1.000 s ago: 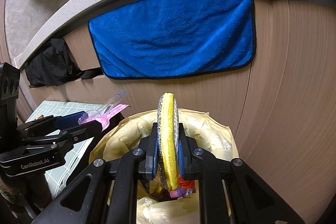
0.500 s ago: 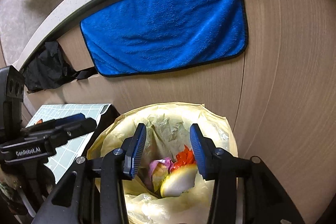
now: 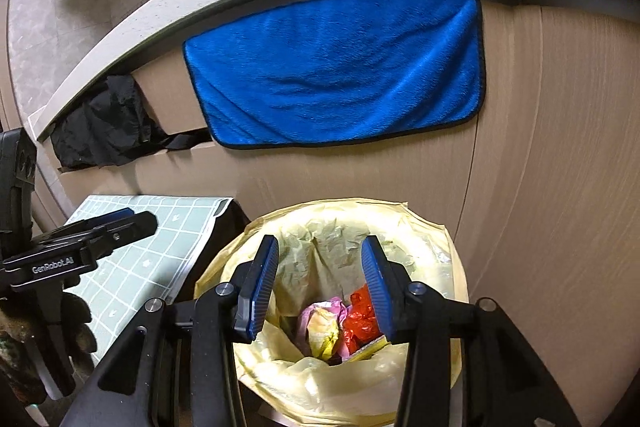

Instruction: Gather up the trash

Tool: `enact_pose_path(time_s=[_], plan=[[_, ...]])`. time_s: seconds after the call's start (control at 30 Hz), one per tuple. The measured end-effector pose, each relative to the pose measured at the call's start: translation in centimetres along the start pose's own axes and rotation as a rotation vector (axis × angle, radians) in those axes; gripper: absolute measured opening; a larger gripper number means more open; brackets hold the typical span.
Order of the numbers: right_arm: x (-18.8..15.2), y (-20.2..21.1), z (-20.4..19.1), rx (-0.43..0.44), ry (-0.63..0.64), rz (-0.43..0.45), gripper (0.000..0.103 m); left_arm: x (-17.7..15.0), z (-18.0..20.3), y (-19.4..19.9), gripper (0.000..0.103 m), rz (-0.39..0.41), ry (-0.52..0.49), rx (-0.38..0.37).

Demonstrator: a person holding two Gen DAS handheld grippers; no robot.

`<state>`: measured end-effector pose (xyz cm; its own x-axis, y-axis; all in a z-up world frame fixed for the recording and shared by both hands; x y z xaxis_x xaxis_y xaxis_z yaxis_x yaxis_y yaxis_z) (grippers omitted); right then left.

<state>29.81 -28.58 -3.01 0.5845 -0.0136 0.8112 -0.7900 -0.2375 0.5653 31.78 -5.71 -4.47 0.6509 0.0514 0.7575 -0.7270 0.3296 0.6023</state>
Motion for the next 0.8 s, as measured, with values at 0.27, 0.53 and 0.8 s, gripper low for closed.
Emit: enact_pose_path(time_s=[0.27,0.53,0.8], plan=[[-0.6,3.3,-2.9,0.022,-0.017,0.038,0.041,-1.3,-2.0,6.7,0.073,0.083,-0.02,0.073],[-4.9,8.7,-8.1,0.068,0.055,0.034,0.046,-6.7,-0.8,14.1,0.074,0.105,-0.048,0.111],[-9.6,14.6,-12.2,0.118,0.11,0.005,0.057,-12.3,1.8,19.0,0.073,0.096,-0.097,0.218]])
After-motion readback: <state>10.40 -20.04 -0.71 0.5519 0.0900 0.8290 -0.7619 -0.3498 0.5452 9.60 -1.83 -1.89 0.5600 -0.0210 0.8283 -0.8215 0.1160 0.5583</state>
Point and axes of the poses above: each gripper's, at about its wrist camera, not at the fingertips, and y roughly against the way its jaws point, z to its right, x to its top, the point moved 5 cm from there along -y, roughly the way its jaws point
